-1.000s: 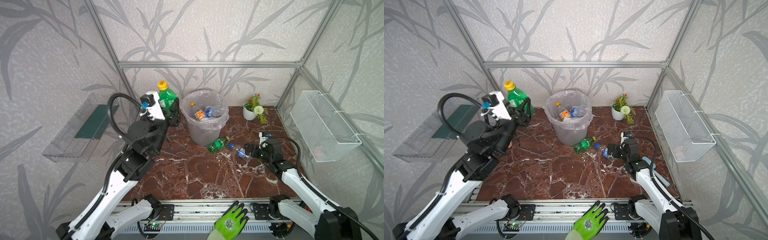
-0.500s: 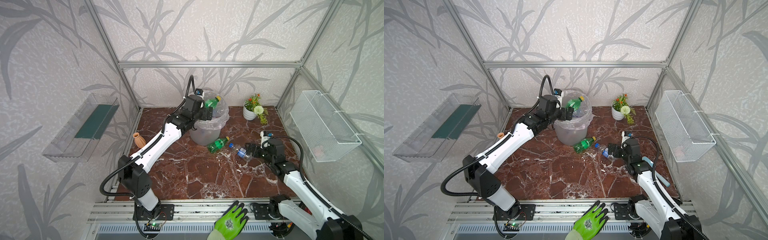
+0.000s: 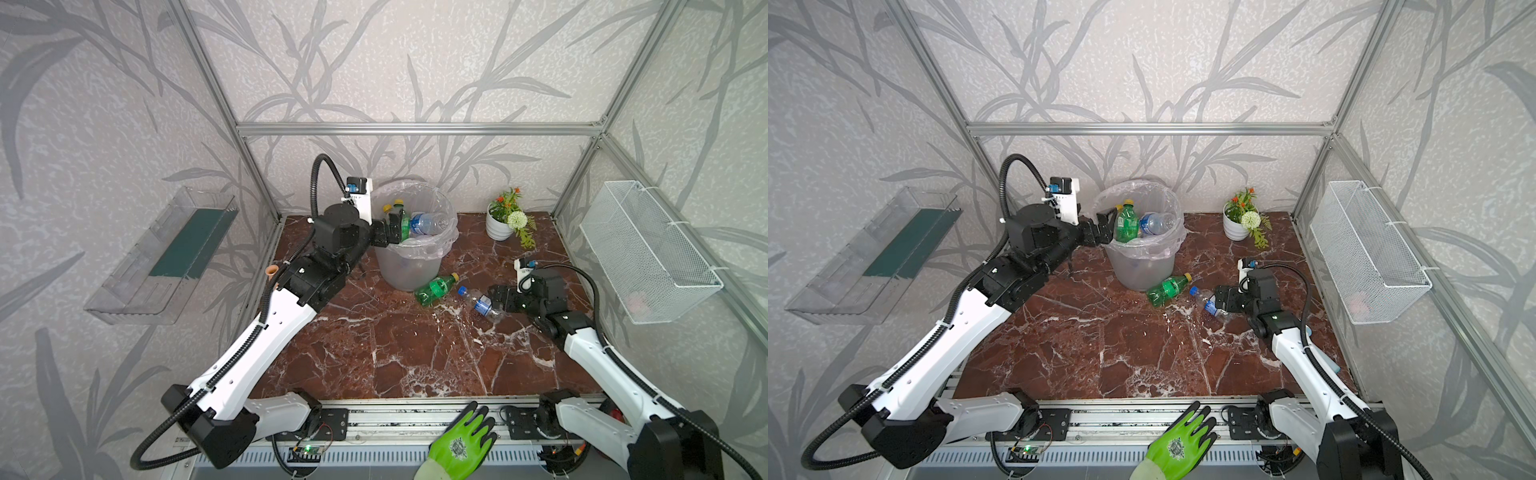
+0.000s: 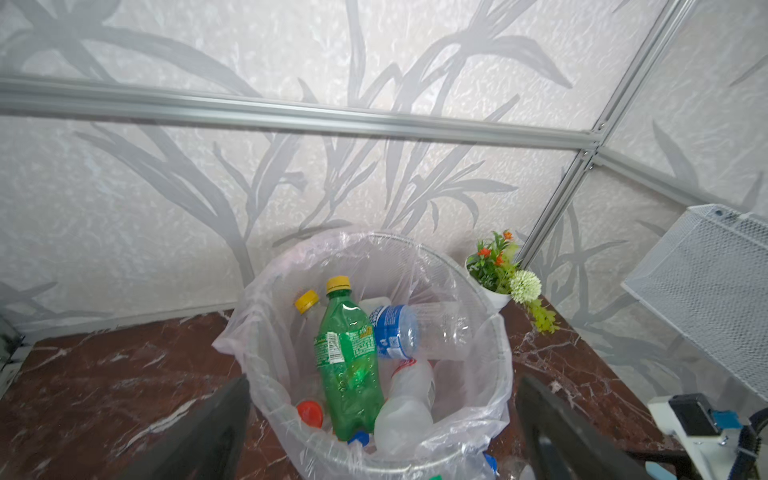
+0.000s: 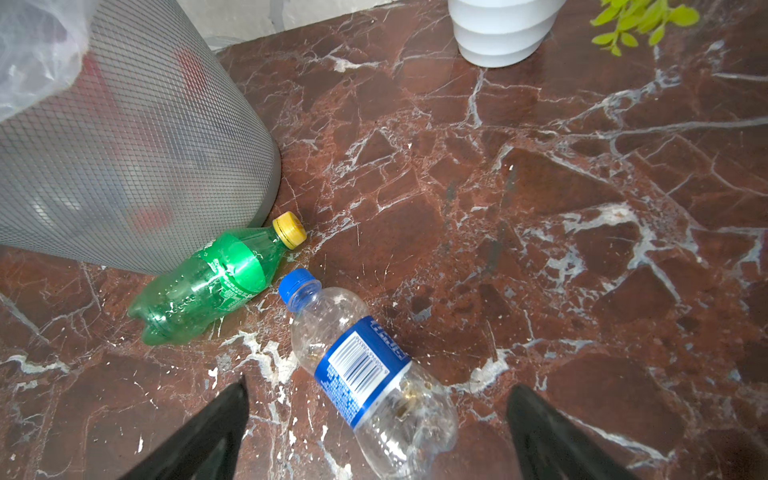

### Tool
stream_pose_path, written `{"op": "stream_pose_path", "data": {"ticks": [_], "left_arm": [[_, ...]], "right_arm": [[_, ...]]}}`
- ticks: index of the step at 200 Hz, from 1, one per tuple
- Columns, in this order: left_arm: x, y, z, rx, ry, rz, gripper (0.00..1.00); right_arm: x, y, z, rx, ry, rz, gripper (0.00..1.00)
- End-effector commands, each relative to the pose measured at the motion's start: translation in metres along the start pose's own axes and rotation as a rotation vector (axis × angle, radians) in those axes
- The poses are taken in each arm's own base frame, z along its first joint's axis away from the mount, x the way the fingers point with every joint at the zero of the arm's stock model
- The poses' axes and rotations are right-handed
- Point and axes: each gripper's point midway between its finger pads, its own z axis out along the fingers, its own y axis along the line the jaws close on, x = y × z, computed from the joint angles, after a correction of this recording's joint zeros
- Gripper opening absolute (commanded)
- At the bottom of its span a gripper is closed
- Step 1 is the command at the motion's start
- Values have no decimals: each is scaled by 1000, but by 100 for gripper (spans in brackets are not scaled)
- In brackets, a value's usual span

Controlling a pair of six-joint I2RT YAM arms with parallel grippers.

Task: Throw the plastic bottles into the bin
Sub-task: 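Open the left gripper to drop the green bottle into the bin, then grasp the blue-capped water bottle with the right gripper while the left gripper withdraws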

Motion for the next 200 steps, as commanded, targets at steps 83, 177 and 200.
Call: {"op": "stream_pose_path", "data": {"ticks": [83,177,200], "left_arm": [[89,102,-50,-356,35,-178,99],[169,159,-71,-481,151,-364,99],[174,161,-73,-491,165,-360,99]], "right_arm": [[48,32,46,-3,439,-446,91],[95,22,85,54,726,-585,70],[87,25,82,60,692,-570,57]]}}
